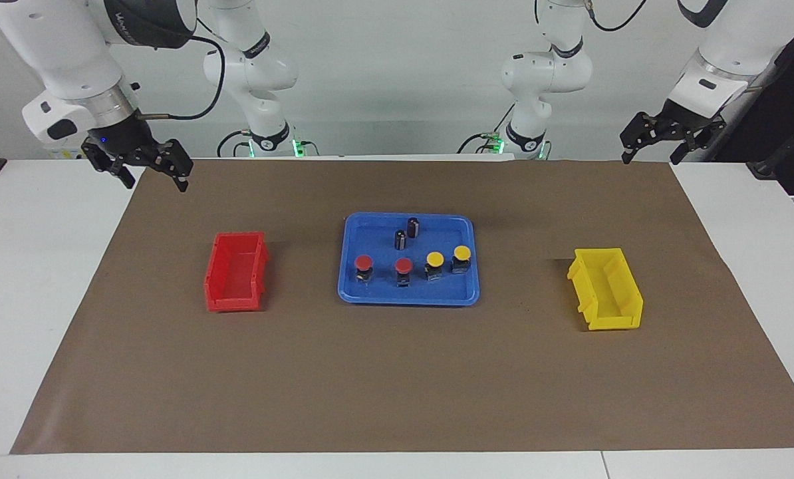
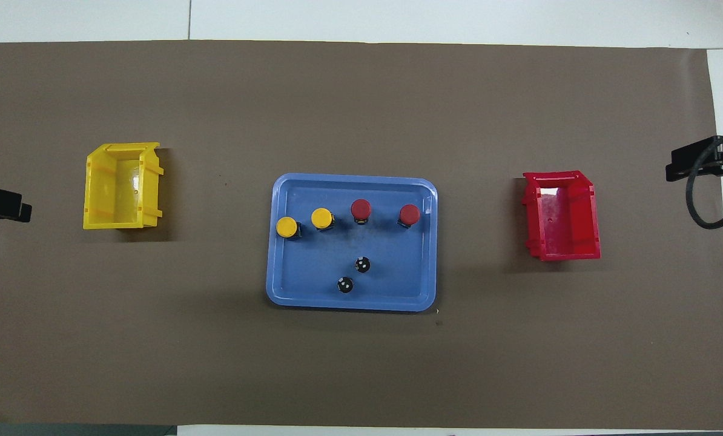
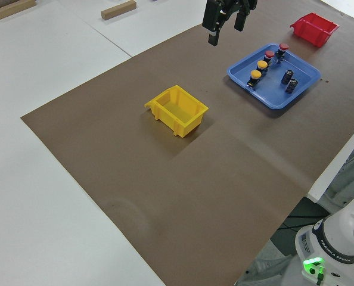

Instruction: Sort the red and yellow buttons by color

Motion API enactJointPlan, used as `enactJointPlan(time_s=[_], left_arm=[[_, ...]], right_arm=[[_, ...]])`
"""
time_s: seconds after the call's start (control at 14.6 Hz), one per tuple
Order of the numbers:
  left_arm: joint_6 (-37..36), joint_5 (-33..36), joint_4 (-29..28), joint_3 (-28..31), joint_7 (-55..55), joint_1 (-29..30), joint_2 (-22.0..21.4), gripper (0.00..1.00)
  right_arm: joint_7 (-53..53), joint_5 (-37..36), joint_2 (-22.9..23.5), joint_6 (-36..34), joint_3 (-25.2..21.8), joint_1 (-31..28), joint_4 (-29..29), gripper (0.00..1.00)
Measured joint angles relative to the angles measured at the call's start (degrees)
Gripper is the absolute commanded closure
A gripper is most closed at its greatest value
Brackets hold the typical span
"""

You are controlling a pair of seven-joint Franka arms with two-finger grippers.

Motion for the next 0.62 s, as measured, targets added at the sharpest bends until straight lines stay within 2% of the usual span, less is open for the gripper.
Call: enactJointPlan(time_s=[0.48,0.62], left_arm=[[0.0,0.0,0.0,0.0,0.0,0.0,0.0,0.00],[0.0,0.0,0.0,0.0,0.0,0.0,0.0,0.00]], right_arm=[[0.0,0.1,0.1,0.0,0.6,0.4,0.1,0.00],[0.0,0.1,0.9,-1.5,1.4,0.5,1.9,0.00]])
